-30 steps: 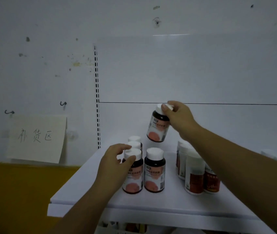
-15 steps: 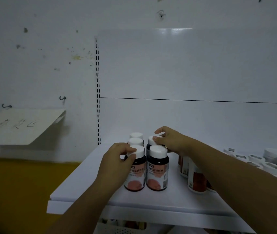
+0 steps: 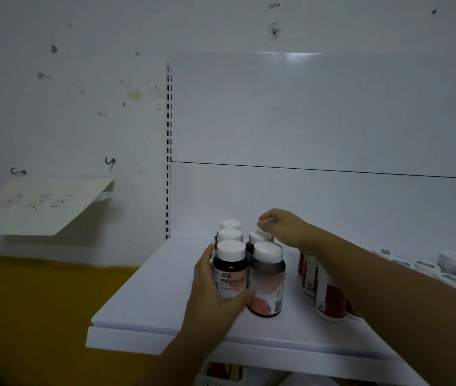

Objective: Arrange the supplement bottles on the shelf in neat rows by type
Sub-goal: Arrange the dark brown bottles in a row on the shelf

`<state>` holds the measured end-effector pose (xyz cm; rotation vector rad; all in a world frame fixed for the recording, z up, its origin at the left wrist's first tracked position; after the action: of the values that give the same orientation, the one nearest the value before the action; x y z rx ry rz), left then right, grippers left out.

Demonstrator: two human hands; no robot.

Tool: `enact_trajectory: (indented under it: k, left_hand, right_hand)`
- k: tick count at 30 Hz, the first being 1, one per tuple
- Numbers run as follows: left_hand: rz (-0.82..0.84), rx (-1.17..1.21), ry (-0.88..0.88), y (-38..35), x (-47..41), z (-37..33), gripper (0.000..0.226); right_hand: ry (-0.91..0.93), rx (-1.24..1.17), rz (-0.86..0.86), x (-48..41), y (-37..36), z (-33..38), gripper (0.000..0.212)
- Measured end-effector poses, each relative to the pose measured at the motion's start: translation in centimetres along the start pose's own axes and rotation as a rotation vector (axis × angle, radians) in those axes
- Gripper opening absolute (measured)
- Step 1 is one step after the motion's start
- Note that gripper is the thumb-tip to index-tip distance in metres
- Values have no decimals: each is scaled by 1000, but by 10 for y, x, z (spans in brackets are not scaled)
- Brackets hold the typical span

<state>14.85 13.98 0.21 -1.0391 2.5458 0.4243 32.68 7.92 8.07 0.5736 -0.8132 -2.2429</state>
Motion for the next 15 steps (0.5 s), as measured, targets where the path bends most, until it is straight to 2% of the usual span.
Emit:
enact_trajectory:
  k: [2,5,11,15]
  left_hand:
    - [-7,-10,6,-1,-3,2,88]
    - [-20,-53,-4,-2,-5,6,87]
    - [-31,-98,36,-2,-7,13,88]
    - [-17,-91,18,2,-6,14,87]
  right_hand:
    - [130,96,-122,0,11,22,29]
    - [219,293,-104,-1,-4,55,22]
    - [4,669,44,-17,-41,66,44]
    - [6,670,15,-19,-50,72,38]
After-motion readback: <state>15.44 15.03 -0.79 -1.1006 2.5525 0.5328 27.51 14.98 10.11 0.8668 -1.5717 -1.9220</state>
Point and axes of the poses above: each hand's wrist, its own x-axis away from the middle knuckle, its own y-axis out of the back of the hand, z = x × y, the point moved 9 cm from there along -x, towards the middle knuckle, and after that the axes turned 4 degrees about x, right-handed, at the moved point
